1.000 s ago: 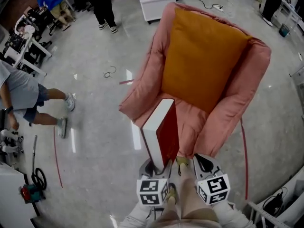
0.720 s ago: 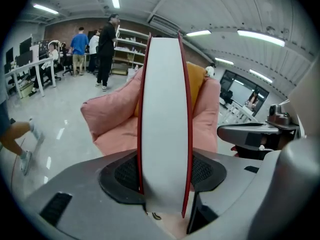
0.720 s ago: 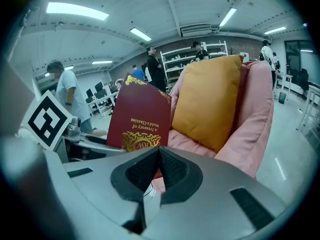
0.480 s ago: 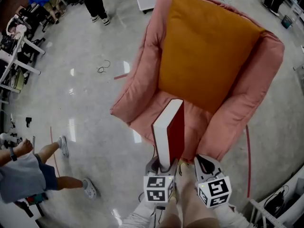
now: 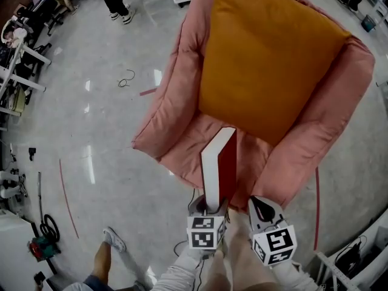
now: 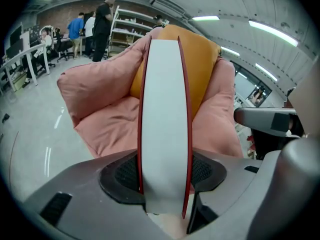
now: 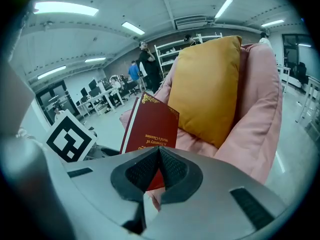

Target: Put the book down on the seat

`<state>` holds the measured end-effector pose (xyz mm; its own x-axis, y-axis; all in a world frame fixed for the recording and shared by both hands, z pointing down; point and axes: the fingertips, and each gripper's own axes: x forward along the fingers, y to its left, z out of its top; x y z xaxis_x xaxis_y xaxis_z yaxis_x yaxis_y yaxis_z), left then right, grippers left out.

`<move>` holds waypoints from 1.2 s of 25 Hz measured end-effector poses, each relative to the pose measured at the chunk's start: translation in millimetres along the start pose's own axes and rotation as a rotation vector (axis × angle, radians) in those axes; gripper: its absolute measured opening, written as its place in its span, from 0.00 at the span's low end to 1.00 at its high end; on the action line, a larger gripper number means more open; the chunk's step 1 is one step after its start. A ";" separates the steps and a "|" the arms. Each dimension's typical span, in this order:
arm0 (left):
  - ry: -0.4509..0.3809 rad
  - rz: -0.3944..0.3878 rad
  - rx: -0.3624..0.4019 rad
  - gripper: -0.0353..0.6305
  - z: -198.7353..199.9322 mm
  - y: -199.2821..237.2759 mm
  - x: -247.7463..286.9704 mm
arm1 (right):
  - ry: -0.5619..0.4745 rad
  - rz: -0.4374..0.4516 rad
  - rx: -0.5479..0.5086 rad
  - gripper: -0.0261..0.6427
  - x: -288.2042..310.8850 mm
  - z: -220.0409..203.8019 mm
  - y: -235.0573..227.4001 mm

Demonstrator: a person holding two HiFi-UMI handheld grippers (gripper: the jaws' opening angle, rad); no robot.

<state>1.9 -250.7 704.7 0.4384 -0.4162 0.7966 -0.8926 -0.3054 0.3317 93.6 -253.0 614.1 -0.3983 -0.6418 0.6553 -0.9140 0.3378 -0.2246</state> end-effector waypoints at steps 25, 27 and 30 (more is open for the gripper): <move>0.057 0.137 0.005 0.56 27.0 50.8 45.0 | 0.019 -0.009 0.023 0.05 11.9 -6.0 -6.6; 0.071 0.154 -0.005 0.56 22.1 62.6 39.3 | 0.018 -0.003 0.020 0.05 12.8 -5.5 -1.6; 0.084 0.188 -0.014 0.57 14.8 78.2 25.6 | 0.010 0.009 0.019 0.05 12.1 0.3 6.6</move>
<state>-55.1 -297.9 743.5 0.2545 -0.3916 0.8842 -0.9594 -0.2168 0.1802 82.7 -258.7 620.2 -0.4056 -0.6318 0.6606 -0.9118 0.3303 -0.2440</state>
